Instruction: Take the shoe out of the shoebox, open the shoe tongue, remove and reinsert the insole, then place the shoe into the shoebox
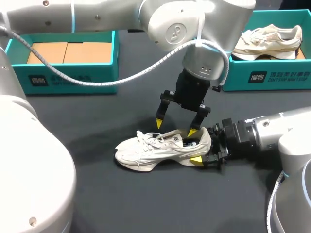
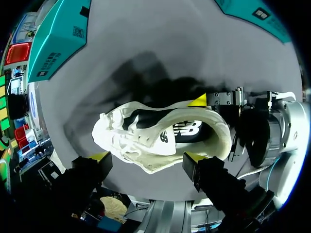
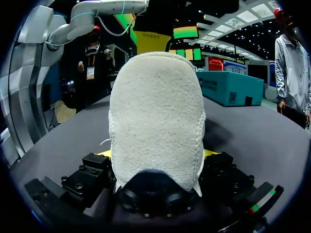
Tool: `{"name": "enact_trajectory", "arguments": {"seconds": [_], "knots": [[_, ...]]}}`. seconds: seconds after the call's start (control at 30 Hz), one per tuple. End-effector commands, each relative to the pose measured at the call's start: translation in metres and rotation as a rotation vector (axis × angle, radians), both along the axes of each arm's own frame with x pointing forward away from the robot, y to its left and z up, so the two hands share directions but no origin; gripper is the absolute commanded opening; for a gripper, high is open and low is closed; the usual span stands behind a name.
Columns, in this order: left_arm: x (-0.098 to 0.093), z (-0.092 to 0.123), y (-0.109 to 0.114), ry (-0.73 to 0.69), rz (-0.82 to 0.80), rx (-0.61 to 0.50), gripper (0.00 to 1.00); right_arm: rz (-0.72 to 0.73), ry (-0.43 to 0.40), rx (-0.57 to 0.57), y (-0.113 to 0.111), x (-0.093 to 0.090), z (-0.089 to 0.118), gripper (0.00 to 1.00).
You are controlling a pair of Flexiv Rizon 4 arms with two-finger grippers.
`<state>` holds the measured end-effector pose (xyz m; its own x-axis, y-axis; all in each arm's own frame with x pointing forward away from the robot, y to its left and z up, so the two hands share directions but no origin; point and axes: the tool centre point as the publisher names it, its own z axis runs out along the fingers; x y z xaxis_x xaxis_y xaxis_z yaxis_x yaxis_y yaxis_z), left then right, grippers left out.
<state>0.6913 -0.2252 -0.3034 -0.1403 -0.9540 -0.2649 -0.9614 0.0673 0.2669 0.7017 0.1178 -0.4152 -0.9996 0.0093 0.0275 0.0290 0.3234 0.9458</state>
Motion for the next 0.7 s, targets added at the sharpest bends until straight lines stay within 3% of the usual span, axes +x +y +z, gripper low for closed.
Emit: {"name": "enact_trajectory", "arguments": {"seconds": [0.03,0.37,0.7], "knots": [[-0.004,-0.005,0.006,-0.023,0.013,-0.015,0.95,-0.001,0.001,-0.005,0.001,-0.001,0.0,0.0],[-0.004,-0.023,-0.002,-0.128,0.063,0.032,0.94,-0.001,0.001,-0.005,0.001,-0.001,0.0,0.0],[-0.005,-0.035,-0.008,-0.142,0.097,0.071,0.87,-0.001,0.001,-0.005,0.001,-0.001,0.0,0.0]]}}
